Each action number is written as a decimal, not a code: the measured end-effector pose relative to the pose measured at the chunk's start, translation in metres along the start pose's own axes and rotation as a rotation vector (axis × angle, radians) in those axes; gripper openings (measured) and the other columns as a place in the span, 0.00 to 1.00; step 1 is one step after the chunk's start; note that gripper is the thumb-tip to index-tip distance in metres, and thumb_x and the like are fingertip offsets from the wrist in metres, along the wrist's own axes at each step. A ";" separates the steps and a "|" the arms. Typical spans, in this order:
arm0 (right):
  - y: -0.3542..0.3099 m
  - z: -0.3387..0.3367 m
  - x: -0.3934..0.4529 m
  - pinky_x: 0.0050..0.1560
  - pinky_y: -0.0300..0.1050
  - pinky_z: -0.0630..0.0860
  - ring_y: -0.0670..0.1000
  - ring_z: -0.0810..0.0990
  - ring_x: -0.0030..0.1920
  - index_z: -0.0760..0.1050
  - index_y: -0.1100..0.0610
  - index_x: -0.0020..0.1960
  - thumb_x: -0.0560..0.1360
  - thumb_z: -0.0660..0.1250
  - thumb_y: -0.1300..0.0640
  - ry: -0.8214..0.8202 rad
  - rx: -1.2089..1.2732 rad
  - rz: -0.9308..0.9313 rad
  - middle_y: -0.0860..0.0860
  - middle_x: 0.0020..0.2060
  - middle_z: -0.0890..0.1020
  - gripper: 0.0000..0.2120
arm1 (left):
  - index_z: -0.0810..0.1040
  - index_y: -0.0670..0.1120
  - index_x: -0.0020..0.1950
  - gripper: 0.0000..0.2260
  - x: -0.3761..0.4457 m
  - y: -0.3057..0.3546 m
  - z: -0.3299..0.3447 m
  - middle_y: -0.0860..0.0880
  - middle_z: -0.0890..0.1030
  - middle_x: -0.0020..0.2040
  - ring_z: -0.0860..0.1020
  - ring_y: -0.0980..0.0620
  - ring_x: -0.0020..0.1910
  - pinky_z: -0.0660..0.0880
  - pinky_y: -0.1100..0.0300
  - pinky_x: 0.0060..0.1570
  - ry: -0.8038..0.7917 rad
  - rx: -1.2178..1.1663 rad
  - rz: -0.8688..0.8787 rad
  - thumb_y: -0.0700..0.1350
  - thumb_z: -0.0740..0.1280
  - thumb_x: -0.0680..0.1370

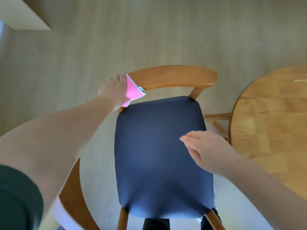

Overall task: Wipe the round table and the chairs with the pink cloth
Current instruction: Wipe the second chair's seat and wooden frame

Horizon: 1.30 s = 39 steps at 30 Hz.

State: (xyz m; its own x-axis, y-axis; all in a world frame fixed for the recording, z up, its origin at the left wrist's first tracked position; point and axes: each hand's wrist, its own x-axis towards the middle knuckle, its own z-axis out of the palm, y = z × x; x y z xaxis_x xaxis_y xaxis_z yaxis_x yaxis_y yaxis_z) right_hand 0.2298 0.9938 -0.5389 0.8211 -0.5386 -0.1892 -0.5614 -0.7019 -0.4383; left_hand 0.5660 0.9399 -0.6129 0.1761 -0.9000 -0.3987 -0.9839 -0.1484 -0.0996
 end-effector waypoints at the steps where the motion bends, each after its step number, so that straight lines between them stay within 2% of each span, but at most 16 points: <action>1: 0.004 0.000 -0.003 0.33 0.43 0.77 0.52 0.79 0.34 0.81 0.60 0.53 0.71 0.71 0.65 0.013 -0.001 0.007 0.49 0.39 0.82 0.11 | 0.50 0.37 0.75 0.43 0.003 0.006 -0.001 0.39 0.66 0.64 0.68 0.39 0.58 0.75 0.46 0.51 0.012 0.015 0.002 0.54 0.70 0.71; 6: 0.023 -0.003 -0.018 0.31 0.42 0.74 0.52 0.78 0.32 0.81 0.61 0.51 0.68 0.72 0.67 0.049 0.018 0.027 0.50 0.36 0.80 0.12 | 0.50 0.38 0.75 0.44 0.023 0.039 -0.014 0.40 0.66 0.65 0.68 0.40 0.60 0.68 0.49 0.57 0.027 0.070 0.048 0.55 0.70 0.70; 10: 0.036 -0.005 -0.031 0.31 0.42 0.76 0.53 0.79 0.33 0.81 0.61 0.51 0.68 0.73 0.67 0.076 0.028 0.036 0.50 0.37 0.81 0.12 | 0.49 0.40 0.75 0.44 0.038 0.071 -0.026 0.41 0.65 0.66 0.68 0.40 0.61 0.65 0.50 0.60 0.035 0.095 0.095 0.54 0.70 0.70; 16: 0.056 -0.008 -0.049 0.31 0.45 0.77 0.54 0.79 0.34 0.80 0.60 0.51 0.70 0.70 0.66 0.093 0.043 0.088 0.50 0.38 0.81 0.11 | 0.49 0.41 0.75 0.43 0.058 0.130 -0.044 0.41 0.66 0.66 0.67 0.40 0.62 0.64 0.49 0.62 0.051 0.152 0.233 0.53 0.71 0.70; 23: 0.076 -0.014 -0.060 0.30 0.41 0.76 0.53 0.80 0.33 0.81 0.60 0.49 0.66 0.74 0.66 0.138 0.037 0.090 0.50 0.37 0.82 0.12 | 0.52 0.41 0.74 0.42 0.064 0.183 -0.058 0.42 0.66 0.65 0.68 0.41 0.61 0.65 0.48 0.62 0.067 0.192 0.333 0.53 0.72 0.70; 27: 0.085 -0.015 -0.065 0.28 0.44 0.75 0.53 0.77 0.31 0.80 0.60 0.46 0.67 0.73 0.66 0.142 0.032 0.098 0.50 0.34 0.79 0.09 | 0.55 0.43 0.73 0.38 0.068 0.212 -0.063 0.43 0.68 0.63 0.69 0.41 0.58 0.65 0.49 0.60 0.098 0.194 0.386 0.52 0.71 0.70; 30: 0.089 -0.019 -0.070 0.27 0.40 0.73 0.52 0.76 0.29 0.80 0.59 0.44 0.67 0.73 0.66 0.142 0.029 0.122 0.49 0.33 0.78 0.08 | 0.57 0.43 0.73 0.36 0.068 0.231 -0.065 0.44 0.69 0.63 0.69 0.42 0.58 0.66 0.49 0.58 0.115 0.206 0.414 0.52 0.69 0.71; 36: 0.095 -0.025 -0.073 0.28 0.42 0.75 0.52 0.77 0.31 0.80 0.58 0.46 0.68 0.72 0.64 0.137 0.032 0.117 0.49 0.34 0.79 0.07 | 0.68 0.47 0.65 0.20 0.070 0.261 -0.067 0.47 0.71 0.57 0.71 0.43 0.53 0.66 0.51 0.53 0.169 0.218 0.537 0.51 0.64 0.75; 39: 0.096 -0.027 -0.073 0.28 0.44 0.75 0.53 0.77 0.31 0.80 0.58 0.45 0.69 0.71 0.64 0.108 0.016 0.126 0.49 0.34 0.79 0.06 | 0.70 0.47 0.63 0.16 0.071 0.261 -0.065 0.48 0.72 0.55 0.70 0.44 0.52 0.64 0.52 0.51 0.204 0.204 0.562 0.51 0.62 0.77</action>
State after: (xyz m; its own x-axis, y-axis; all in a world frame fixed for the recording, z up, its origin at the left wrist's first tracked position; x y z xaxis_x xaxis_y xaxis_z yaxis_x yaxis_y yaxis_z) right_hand 0.1131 0.9534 -0.5429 0.7280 -0.6694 -0.1483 -0.6567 -0.6186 -0.4314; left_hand 0.3197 0.8110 -0.6079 -0.3949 -0.8810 -0.2606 -0.8955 0.4325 -0.1052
